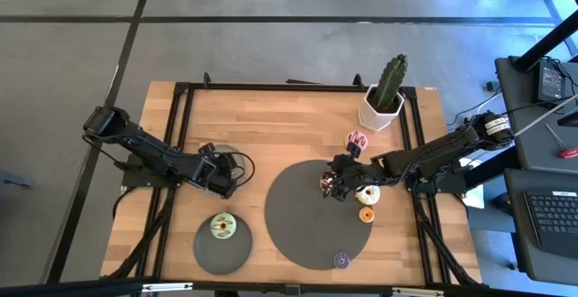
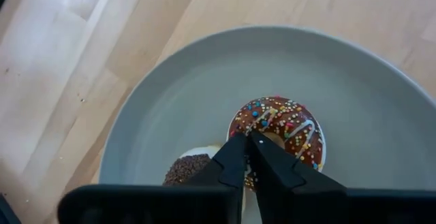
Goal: Pick & Place donuts
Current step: Put the small brown donut on the gray plate, then put the large black donut on the black plate
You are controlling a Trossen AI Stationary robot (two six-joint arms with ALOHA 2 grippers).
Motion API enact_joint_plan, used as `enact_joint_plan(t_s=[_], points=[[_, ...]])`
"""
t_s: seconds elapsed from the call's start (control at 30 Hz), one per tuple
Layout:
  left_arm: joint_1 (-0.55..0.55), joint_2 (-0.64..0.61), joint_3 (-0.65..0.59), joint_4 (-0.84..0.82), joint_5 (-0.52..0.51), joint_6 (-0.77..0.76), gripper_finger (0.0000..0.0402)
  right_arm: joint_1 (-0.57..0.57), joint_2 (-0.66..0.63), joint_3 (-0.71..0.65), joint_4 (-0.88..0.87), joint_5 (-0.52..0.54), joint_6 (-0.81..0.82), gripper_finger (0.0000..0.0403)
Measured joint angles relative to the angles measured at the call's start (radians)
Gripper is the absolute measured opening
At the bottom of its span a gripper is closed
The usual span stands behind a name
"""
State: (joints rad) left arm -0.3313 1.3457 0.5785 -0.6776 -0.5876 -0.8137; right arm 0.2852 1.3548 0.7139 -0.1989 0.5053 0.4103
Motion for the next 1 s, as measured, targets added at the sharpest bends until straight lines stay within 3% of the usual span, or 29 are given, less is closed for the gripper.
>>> enact_joint_plan(t_s=[0.37, 0.6, 0.8, 0.9, 1.0], points=[[0.000, -0.002, 0.005, -0.005, -0.014, -0.002, 0.0078, 0.000, 0.000, 0.000, 0.000, 0.000, 0.000, 0.0143], [0.000, -0.045, 0.090, 0.022, -0.068, 0.002, 0.0088, 0.000, 0.000, 0.000, -0.003, -0.019, 0.015, 0.0143], [0.000, -0.048, 0.102, 0.282, -0.014, 0.077, 0.0088, -0.001, 0.000, 0.000, -0.025, -0.289, 0.033, 0.0143], [0.000, -0.038, 0.102, 0.410, 0.009, 0.168, 0.0088, -0.002, 0.000, 0.000, -0.026, -0.293, 0.024, 0.0143], [0.000, -0.031, 0.103, 0.517, 0.011, 0.245, 0.0087, -0.011, 0.000, 0.001, -0.069, -0.239, 0.179, 0.0143]])
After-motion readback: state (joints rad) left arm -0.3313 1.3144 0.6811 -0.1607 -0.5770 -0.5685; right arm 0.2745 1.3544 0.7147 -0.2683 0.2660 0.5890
